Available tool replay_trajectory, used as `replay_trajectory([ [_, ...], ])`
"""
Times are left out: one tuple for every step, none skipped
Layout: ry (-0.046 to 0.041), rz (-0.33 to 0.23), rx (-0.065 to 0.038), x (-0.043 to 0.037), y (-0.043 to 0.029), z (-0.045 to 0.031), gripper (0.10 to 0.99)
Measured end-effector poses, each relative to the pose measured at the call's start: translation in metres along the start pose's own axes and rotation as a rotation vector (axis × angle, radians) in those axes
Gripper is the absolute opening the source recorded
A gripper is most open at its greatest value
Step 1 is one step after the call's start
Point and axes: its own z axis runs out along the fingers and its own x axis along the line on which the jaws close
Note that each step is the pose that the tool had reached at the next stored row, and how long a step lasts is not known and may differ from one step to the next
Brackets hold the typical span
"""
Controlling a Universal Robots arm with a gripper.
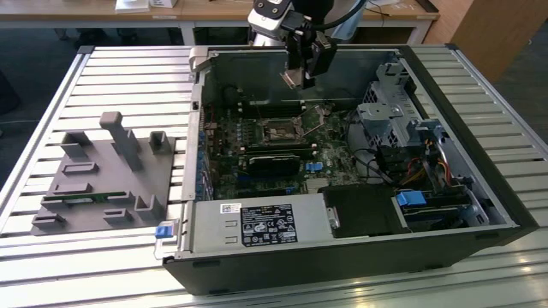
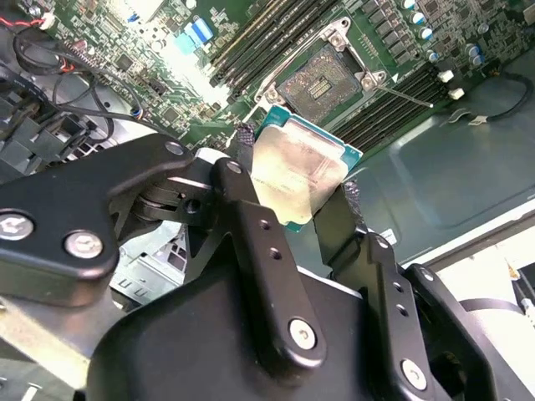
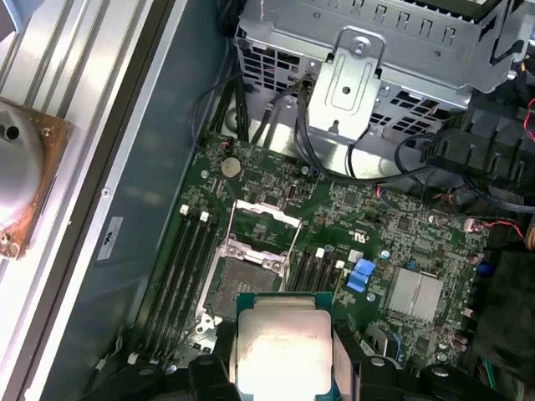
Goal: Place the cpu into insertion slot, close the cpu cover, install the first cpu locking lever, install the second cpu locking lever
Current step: 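Place the cpu into insertion slot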
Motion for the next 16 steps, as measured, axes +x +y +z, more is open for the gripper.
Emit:
replay_trajectory([
  [-0.0004,0.005,0.000,0.0000,0.0000,0.0000,0.537],
  [-0.0009,0.010,0.000,0.0000,0.0000,0.0000,0.537],
  [-0.0013,0.015,0.000,0.0000,0.0000,0.0000,0.537],
  [-0.0018,0.021,0.000,0.0000,0.0000,0.0000,0.537],
  [-0.0023,0.026,-0.001,0.0000,0.0000,0.0000,0.537],
  [-0.0027,0.032,-0.001,0.0000,0.0000,0.0000,0.537],
  [-0.0032,0.036,-0.001,0.0000,0.0000,0.0000,0.537],
  [-0.0037,0.041,-0.001,0.0000,0.0000,0.0000,0.537],
  [-0.0041,0.046,-0.001,0.0000,0.0000,0.0000,0.537],
  [-0.0045,0.051,-0.001,0.0000,0.0000,0.0000,0.537],
  [-0.0049,0.056,-0.001,0.0000,0.0000,0.0000,0.537],
  [-0.0054,0.061,-0.001,0.0000,0.0000,0.0000,0.537],
  [-0.0058,0.066,-0.001,0.0000,0.0000,0.0000,0.537],
  [-0.0062,0.071,-0.001,0.0000,0.0000,0.0001,0.537],
  [-0.0066,0.075,-0.001,0.0000,0.0000,0.0000,0.537],
  [-0.0070,0.080,-0.002,0.0000,0.0000,0.0001,0.537],
])
